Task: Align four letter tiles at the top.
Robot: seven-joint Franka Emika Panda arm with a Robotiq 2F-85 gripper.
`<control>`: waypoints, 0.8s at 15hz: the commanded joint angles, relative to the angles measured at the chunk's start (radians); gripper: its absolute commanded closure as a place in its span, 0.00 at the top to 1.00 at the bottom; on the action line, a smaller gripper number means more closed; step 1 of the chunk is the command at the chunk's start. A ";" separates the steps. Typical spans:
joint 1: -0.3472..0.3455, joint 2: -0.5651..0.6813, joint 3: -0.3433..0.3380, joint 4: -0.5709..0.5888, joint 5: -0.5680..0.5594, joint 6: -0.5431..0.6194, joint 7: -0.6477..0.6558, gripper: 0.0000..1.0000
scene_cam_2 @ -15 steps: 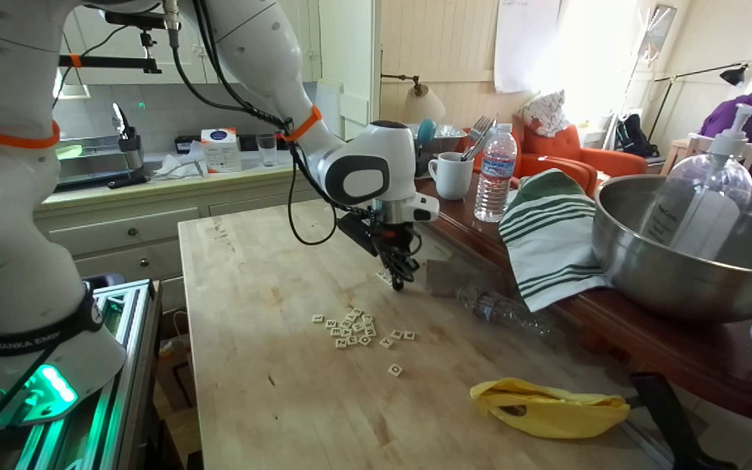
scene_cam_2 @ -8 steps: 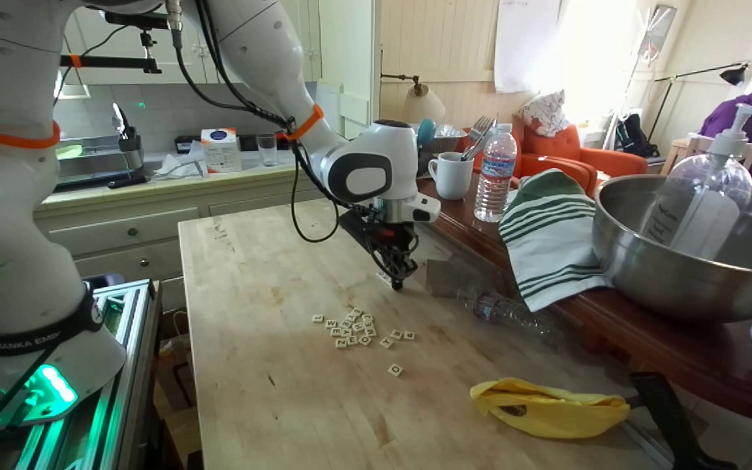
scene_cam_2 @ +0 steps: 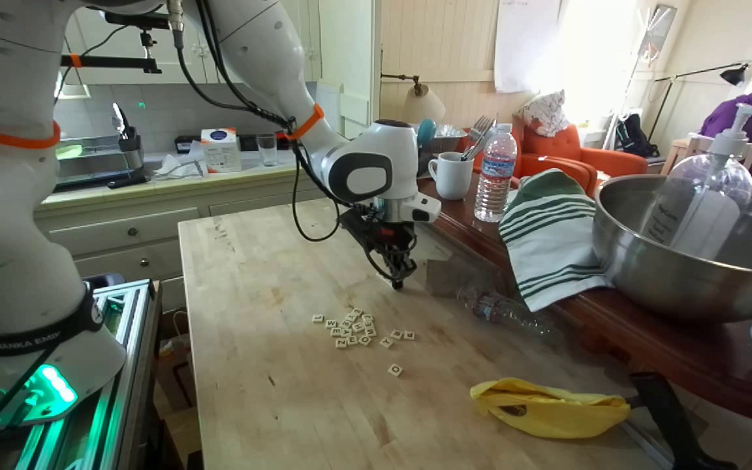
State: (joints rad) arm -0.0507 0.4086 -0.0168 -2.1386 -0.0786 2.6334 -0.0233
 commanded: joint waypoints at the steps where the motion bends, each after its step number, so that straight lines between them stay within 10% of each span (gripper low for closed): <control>1: 0.019 0.042 -0.007 0.029 0.011 -0.018 0.021 0.00; 12: 0.007 0.025 0.003 0.021 0.019 -0.038 -0.013 0.00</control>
State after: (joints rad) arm -0.0460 0.4128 -0.0162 -2.1306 -0.0782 2.6295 -0.0233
